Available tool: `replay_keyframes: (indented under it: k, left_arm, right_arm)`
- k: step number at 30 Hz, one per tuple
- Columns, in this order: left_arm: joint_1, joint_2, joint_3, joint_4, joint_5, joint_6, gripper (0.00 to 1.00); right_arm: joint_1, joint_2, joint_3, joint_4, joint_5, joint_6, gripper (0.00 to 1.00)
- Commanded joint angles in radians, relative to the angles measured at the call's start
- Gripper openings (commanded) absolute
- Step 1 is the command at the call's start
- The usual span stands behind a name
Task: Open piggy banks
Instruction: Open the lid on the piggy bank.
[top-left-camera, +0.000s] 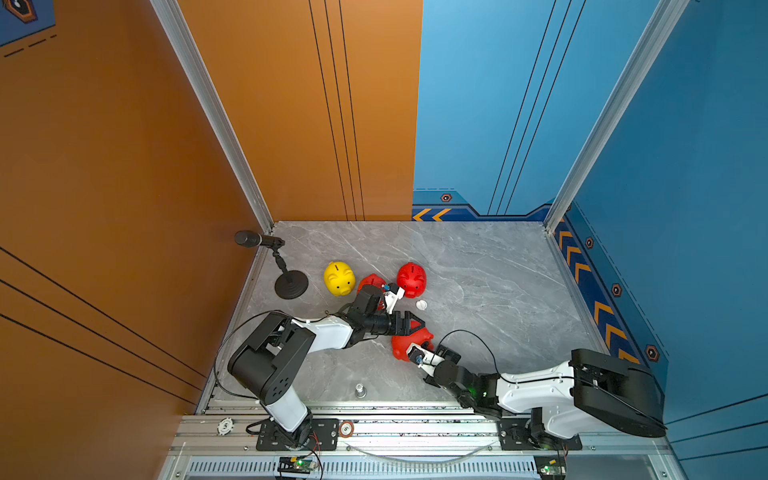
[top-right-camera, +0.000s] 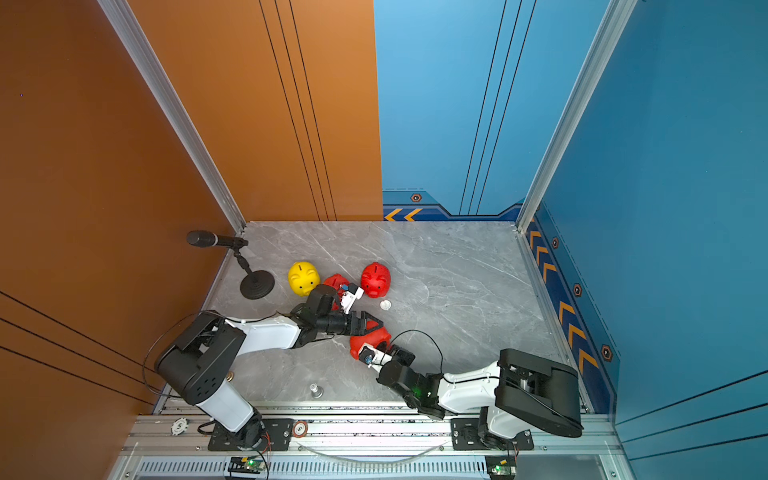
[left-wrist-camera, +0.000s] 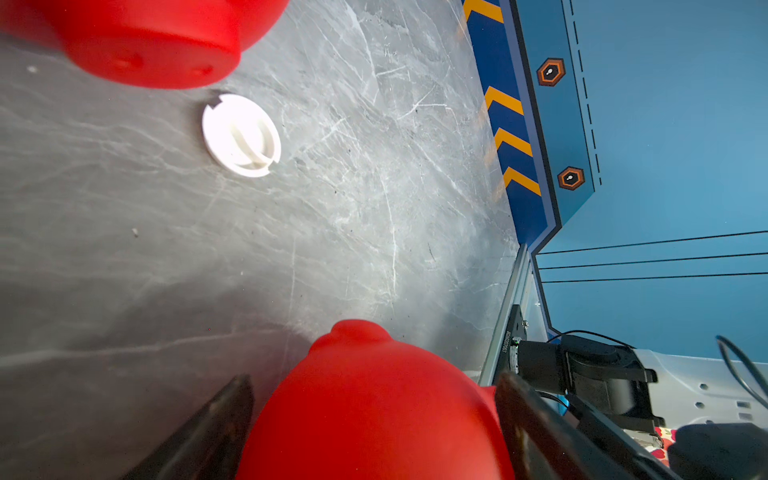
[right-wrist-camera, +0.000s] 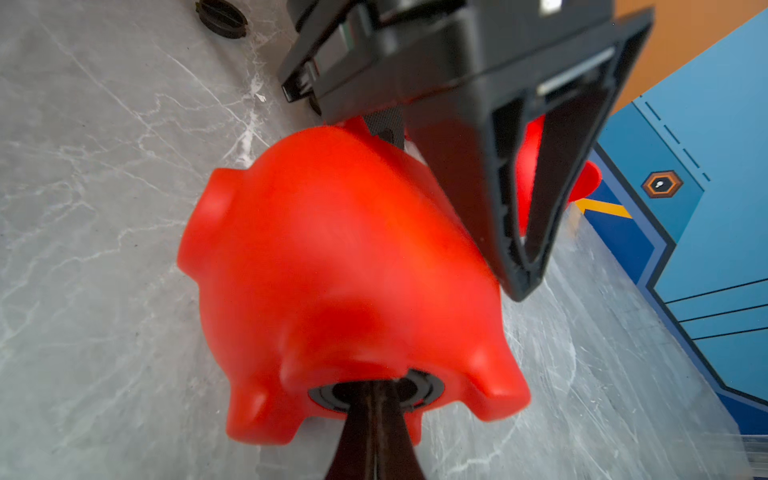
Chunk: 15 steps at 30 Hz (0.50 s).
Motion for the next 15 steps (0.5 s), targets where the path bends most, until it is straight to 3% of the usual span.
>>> replay_keyframes:
  k: [1,15]
  left_arm:
    - [-0.025,0.075,-0.054,-0.305,-0.178,0.042,0.91]
    - [-0.004,0.049,-0.040,-0.344,-0.204,0.057,0.91]
  right_arm:
    - [0.032,-0.012,0.018,0.034,0.018,-0.031,0.00]
    - [-0.024,-0.138,-0.090,0.038,-0.124,0.027,0.00]
